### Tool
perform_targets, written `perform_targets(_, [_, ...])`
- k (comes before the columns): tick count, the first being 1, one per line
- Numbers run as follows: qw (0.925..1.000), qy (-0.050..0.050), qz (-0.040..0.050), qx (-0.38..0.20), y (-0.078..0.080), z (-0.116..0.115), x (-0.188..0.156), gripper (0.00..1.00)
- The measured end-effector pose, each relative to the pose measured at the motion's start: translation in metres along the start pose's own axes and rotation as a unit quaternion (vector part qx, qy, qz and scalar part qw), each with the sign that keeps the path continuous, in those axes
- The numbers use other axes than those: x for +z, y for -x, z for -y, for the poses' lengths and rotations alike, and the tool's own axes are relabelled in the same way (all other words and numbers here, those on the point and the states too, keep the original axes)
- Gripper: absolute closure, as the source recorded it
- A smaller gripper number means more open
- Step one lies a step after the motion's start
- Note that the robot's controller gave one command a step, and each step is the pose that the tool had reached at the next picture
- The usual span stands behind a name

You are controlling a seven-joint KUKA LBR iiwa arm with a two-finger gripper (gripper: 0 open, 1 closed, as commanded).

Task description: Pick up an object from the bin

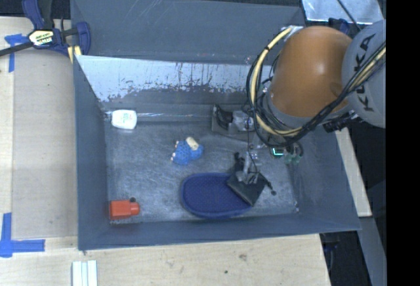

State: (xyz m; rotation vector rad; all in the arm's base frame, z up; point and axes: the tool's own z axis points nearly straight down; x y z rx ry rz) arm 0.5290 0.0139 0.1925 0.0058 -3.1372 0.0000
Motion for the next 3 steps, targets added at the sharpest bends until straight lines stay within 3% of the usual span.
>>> perform_targets(1, [0.9988, 0.000, -0.0008, 0.049, -0.038, 0.042, 0.103, 0.00])
perform_targets(2, [0.9989, 0.000, 0.0040, 0.048, -0.035, 0.041, 0.098, 1.00])
perform_targets(3, [0.9995, -0.001, 0.0083, 0.032, -0.006, 0.056, -0.056, 1.00])
